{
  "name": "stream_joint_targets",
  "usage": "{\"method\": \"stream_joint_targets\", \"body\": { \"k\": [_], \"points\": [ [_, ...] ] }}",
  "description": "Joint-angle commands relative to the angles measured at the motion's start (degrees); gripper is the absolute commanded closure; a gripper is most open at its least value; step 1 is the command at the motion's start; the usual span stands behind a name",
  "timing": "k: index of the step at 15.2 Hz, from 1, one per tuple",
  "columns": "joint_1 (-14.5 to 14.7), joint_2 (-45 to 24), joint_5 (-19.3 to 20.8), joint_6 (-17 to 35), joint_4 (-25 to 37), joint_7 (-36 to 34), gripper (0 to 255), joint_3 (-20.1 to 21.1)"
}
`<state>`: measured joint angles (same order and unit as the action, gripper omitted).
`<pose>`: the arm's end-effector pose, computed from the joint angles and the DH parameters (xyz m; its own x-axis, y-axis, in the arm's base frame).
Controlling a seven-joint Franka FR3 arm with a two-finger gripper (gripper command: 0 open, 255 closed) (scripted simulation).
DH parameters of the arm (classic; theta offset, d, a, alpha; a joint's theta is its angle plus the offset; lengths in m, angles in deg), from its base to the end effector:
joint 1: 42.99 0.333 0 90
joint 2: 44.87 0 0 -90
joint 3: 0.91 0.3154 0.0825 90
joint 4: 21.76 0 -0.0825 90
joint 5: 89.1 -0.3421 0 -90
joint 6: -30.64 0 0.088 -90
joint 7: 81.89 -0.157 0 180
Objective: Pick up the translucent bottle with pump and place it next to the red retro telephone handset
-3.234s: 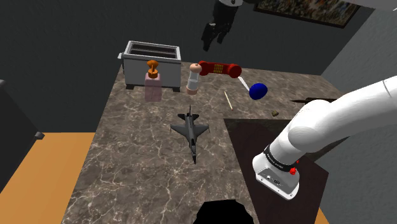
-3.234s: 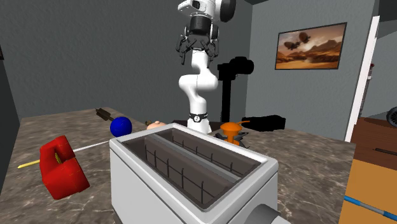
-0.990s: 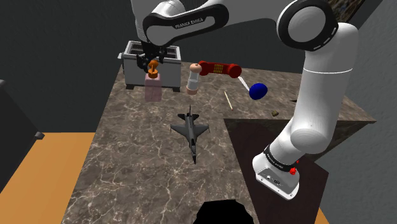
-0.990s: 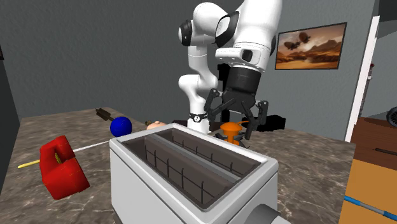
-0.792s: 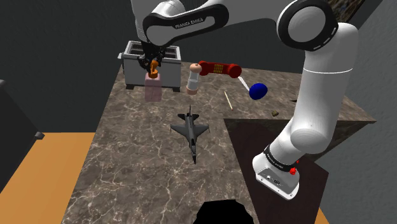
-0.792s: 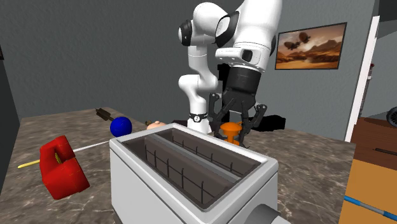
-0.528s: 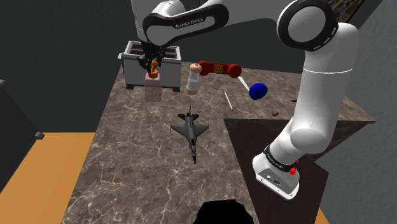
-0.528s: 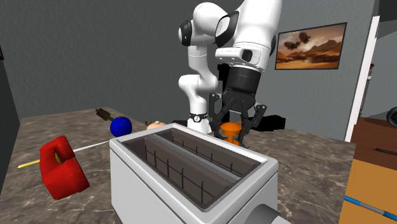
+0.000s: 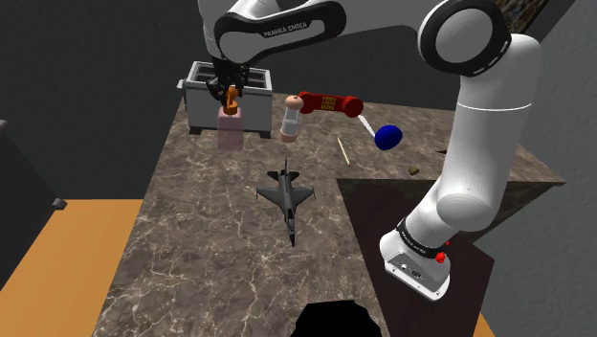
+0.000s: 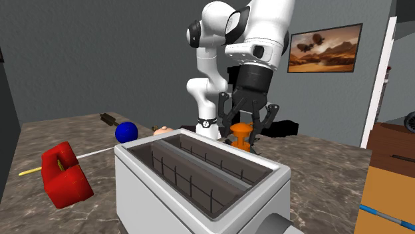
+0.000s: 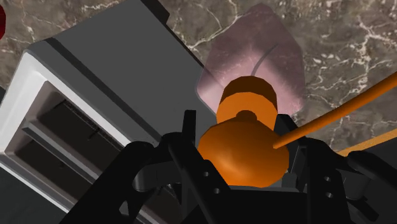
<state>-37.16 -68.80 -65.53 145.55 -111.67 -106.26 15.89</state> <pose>0.6170 0.1882 0.3827 0.9842 0.1240 0.1266 0.0930 -0.9696 0.2262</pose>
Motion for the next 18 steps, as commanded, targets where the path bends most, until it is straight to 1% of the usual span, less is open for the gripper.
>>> {"method": "stream_joint_targets", "body": {
  "k": [1, 10, 18],
  "points": [
    [0.07, 0.28, -0.25, -1.16, 0.93, 0.33, 255, 0.11],
    [0.31, 1.49, -1.34, -7.14, 6.01, 2.27, 255, 0.51],
    [0.81, 1.64, -1.88, -12.92, 11.88, 3.89, 255, 0.73]
  ]
}}
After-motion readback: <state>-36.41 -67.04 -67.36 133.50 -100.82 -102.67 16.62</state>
